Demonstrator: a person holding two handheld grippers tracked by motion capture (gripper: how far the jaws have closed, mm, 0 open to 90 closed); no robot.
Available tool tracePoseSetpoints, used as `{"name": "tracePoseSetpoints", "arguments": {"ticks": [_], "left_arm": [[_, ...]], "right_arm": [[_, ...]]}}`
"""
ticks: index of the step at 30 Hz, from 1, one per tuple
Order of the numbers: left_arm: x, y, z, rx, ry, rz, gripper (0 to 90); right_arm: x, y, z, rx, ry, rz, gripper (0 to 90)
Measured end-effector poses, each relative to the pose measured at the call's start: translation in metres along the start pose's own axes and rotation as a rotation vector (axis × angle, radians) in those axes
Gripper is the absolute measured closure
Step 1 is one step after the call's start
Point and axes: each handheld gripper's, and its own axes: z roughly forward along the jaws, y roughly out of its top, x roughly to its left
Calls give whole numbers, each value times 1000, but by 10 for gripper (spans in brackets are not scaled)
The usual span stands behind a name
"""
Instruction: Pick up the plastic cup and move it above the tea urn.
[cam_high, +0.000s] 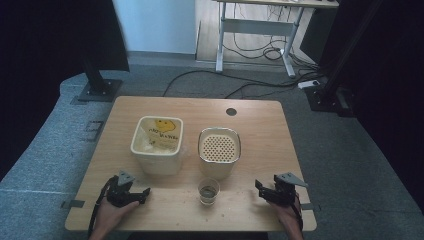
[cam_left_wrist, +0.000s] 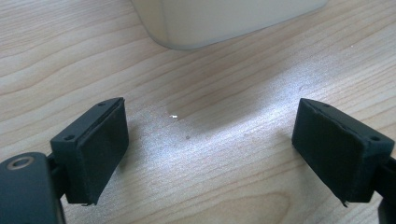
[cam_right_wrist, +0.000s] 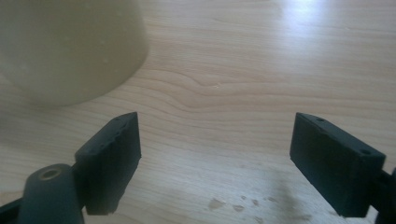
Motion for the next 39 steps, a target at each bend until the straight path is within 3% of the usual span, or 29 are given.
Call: {"name": "tracePoseSetpoints", "arguments": {"ticks": [3,6,11,12,14,15,18,24,29,34,35,39], "left_arm": [[0,0,0,-1,0,-3,121],[0,1,-1,-1,-14,-20,140],[0,1,-4,-13,-18,-27,143],[1,1,-4,-12,-17,-32,143],[2,1,-4,-8,-16,-33,143],[2,0,-3,2,-15,-35,144],[1,0,-3,4,-11,-33,145],[-1,0,-2,2,0,-23,145],[-2,-1,-2,2,5,-19,144],[-3,-1,-2,0,7,-16,144],[-3,-1,-2,-1,7,-15,143],[-3,-1,-1,-2,5,-11,144]], "right_arm": [[2,0,0,-8,24,-16,190],[10,-1,-3,-19,76,-60,223],[23,0,-8,-46,146,-89,235],[34,1,-11,-49,187,-108,236],[37,1,-11,-50,204,-114,236],[45,1,-12,-51,261,-112,236],[53,3,-12,-52,364,-79,236],[79,2,-10,-36,468,-132,220],[107,-1,-3,-27,484,-187,204],[125,-2,4,-28,494,-223,188],[134,-1,8,-48,485,-243,187],[145,1,18,-52,472,-241,191]]}}
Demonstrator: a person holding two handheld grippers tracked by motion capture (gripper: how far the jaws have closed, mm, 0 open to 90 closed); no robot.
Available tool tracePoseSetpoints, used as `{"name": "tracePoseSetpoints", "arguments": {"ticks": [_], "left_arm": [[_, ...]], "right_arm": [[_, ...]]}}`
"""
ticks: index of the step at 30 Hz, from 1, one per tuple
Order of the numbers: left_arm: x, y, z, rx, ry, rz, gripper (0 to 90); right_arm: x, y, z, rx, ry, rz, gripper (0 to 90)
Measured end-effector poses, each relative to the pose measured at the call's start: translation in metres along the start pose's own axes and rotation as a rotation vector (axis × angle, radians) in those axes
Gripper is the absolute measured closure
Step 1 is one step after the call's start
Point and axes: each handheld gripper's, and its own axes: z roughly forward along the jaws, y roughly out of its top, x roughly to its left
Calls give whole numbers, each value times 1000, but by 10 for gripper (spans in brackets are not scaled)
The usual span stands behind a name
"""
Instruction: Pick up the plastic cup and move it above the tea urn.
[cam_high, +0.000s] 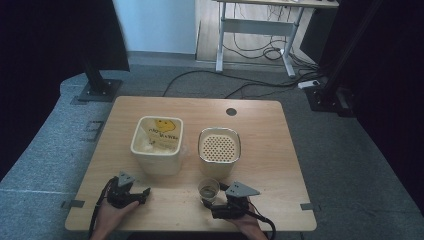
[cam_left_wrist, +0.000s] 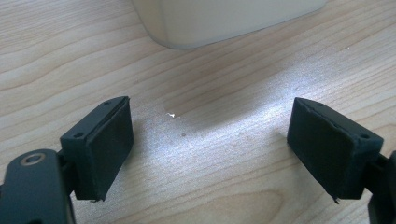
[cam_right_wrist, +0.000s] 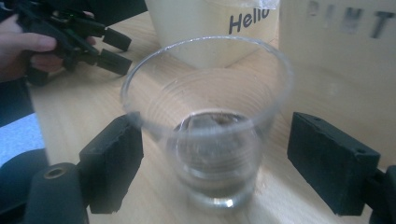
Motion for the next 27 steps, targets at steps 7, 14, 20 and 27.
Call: {"name": "tracePoseSetpoints", "arguments": {"ticks": [7,14,20,27], "left_arm": [[0,0,1,-1,-5,8,146],[-1,0,0,-1,-10,14,148],[-1,0,0,-1,-13,16,147],[0,0,1,-2,-18,21,146]], "right_arm": [[2,3,16,-3,-2,-31,300],[1,4,14,-2,-36,-43,349],[-5,7,1,-38,-71,-6,360],[-18,23,-43,-144,-138,29,364]]}}
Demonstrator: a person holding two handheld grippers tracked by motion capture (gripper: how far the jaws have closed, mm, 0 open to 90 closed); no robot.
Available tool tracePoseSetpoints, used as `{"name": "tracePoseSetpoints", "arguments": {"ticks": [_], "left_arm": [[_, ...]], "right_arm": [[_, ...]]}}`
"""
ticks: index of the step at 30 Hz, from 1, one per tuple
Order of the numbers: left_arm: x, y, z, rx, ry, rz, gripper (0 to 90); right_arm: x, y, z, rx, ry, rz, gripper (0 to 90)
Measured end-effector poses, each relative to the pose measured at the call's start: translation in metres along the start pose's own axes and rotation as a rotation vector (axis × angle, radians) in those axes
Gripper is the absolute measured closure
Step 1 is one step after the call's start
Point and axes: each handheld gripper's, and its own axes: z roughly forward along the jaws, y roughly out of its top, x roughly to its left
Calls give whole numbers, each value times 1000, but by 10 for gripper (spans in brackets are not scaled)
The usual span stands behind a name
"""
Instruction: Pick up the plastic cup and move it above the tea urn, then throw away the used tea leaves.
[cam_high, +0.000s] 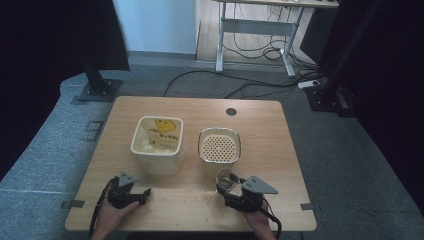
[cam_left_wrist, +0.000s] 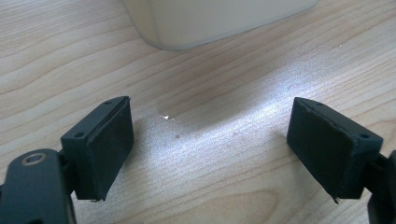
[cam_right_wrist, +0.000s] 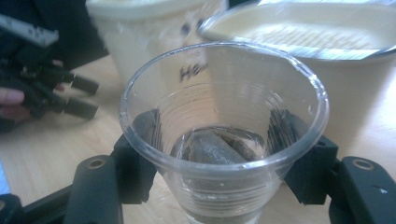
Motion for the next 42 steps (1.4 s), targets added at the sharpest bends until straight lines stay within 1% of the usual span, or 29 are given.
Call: {"name": "tracePoseSetpoints", "arguments": {"ticks": [1,2,3,5,8,11,13,14,16,17,18,20,25,28,29,33,38,40,42], "left_arm": [[0,0,0,0,0,0,146],[0,0,0,1,-1,1,146],[0,0,0,1,-2,1,146],[1,1,1,1,-2,3,146],[1,2,2,0,-4,4,146],[1,2,2,0,-5,5,145],[1,2,2,0,-5,5,146],[1,2,2,0,-5,5,146],[1,2,2,0,-5,5,146],[1,2,2,0,-5,5,146],[1,2,2,0,-5,5,146],[1,2,2,0,-5,5,146],[1,2,2,0,-5,5,146],[1,2,2,-1,-5,4,146],[1,2,2,1,-6,7,144],[2,3,3,3,-9,11,142],[2,3,3,3,-9,12,141],[2,3,3,4,-9,13,141],[2,3,3,4,-9,12,140]], "right_arm": [[0,0,0,0,0,0,364],[-4,4,-5,-16,-7,15,364],[-13,11,-15,-52,-31,39,364],[-19,17,-21,-70,-63,38,367],[-29,24,-27,-84,-92,50,370],[-38,31,-30,-95,-118,61,370],[-40,34,-31,-98,-124,67,370],[-45,39,-31,-104,-139,71,370],[-47,41,-31,-106,-145,76,370],[-53,45,-30,-107,-159,94,369],[-53,45,-30,-107,-159,94,369],[-59,49,-28,-109,-182,93,366],[-65,55,-28,-112,-206,97,365],[-67,56,-27,-112,-210,94,366],[-69,59,-25,-108,-217,85,365],[-69,64,-23,-107,-223,74,365],[-70,68,-21,-110,-220,67,365],[-70,68,-20,-108,-218,67,365],[-68,71,-17,-98,-223,55,363]]}}
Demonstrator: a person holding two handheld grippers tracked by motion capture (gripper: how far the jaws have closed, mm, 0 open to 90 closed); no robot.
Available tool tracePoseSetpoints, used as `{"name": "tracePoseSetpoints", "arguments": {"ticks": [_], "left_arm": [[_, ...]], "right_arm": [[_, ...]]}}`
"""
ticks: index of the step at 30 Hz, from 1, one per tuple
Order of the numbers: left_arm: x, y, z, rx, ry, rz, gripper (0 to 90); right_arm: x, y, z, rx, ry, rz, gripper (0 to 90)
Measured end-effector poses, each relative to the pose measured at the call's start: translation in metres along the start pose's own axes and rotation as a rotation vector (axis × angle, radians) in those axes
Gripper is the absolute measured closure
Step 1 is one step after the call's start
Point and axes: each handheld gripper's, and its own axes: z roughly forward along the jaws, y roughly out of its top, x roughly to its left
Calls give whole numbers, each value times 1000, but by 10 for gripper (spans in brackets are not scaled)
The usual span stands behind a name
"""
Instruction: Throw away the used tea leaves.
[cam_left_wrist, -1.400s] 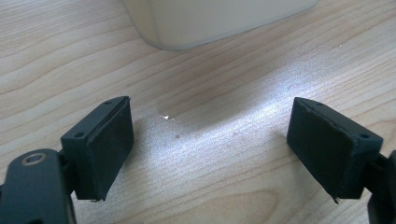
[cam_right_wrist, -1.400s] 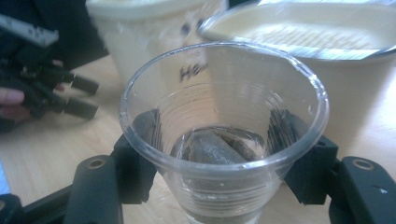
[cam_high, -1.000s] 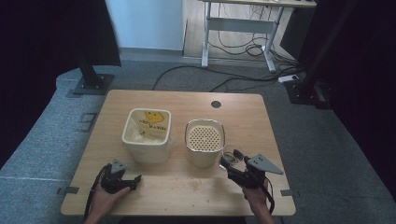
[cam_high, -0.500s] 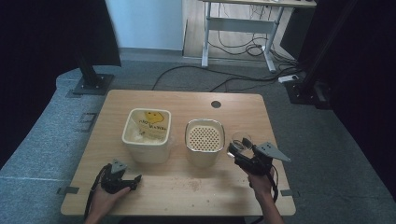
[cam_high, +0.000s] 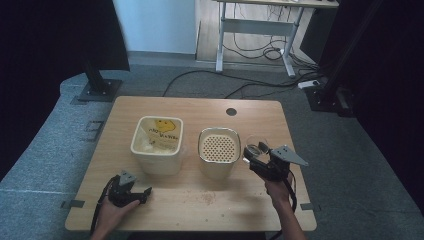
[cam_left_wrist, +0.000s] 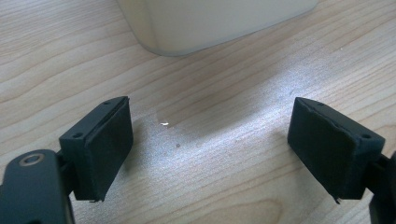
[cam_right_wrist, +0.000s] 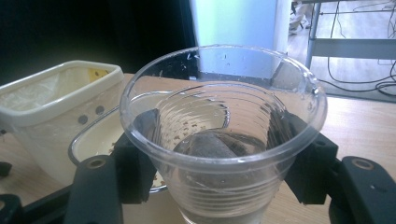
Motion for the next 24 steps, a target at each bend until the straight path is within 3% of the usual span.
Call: {"name": "tracePoseSetpoints", "arguments": {"ticks": [8,15,24], "left_arm": [[0,0,0,-1,0,-1,140],[0,-1,0,-1,-1,2,144],[-1,-1,-1,-1,-2,4,144]], "right_arm": [[6,6,5,6,-9,-28,363],[17,16,11,39,-45,-111,365],[24,22,21,72,-71,-161,369]]}}
